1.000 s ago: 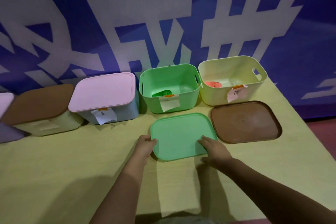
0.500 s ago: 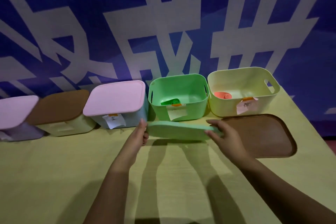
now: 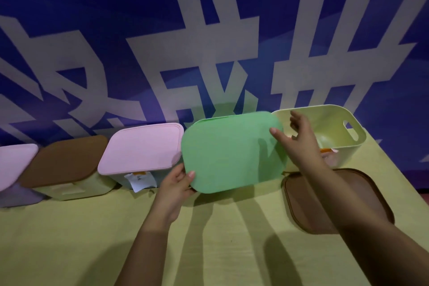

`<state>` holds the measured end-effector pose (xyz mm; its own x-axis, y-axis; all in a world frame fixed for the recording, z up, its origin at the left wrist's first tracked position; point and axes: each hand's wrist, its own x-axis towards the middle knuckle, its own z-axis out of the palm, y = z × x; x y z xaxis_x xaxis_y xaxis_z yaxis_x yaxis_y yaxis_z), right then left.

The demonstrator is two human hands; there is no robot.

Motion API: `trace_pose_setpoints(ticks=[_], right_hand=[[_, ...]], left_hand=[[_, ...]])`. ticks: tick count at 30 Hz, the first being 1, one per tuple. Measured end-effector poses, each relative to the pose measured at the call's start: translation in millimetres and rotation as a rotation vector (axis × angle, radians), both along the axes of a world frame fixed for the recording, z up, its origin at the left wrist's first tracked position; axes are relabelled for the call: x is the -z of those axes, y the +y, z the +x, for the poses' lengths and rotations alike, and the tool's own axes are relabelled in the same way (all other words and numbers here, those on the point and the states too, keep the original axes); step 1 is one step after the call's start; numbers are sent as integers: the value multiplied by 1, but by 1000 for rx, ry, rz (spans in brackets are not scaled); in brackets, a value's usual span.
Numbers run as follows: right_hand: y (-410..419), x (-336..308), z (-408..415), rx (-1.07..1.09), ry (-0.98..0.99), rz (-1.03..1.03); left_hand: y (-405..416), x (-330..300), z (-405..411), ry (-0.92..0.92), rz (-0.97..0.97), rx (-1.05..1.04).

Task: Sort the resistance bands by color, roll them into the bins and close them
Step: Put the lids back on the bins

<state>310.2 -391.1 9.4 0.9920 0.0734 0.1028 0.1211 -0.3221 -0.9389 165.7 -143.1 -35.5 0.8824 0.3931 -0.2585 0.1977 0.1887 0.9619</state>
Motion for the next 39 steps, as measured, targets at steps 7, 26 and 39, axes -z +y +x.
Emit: trace_pose_setpoints(ticks=[7, 26, 39], right_hand=[[17, 25, 5, -50, 258, 151], [51, 53, 48, 71, -58, -753], [44, 54, 41, -155, -131, -987]], left_hand=[[20, -17, 49, -12, -41, -69], [15, 25, 73, 162, 502, -10], [-17, 25, 49, 210, 1175, -112]])
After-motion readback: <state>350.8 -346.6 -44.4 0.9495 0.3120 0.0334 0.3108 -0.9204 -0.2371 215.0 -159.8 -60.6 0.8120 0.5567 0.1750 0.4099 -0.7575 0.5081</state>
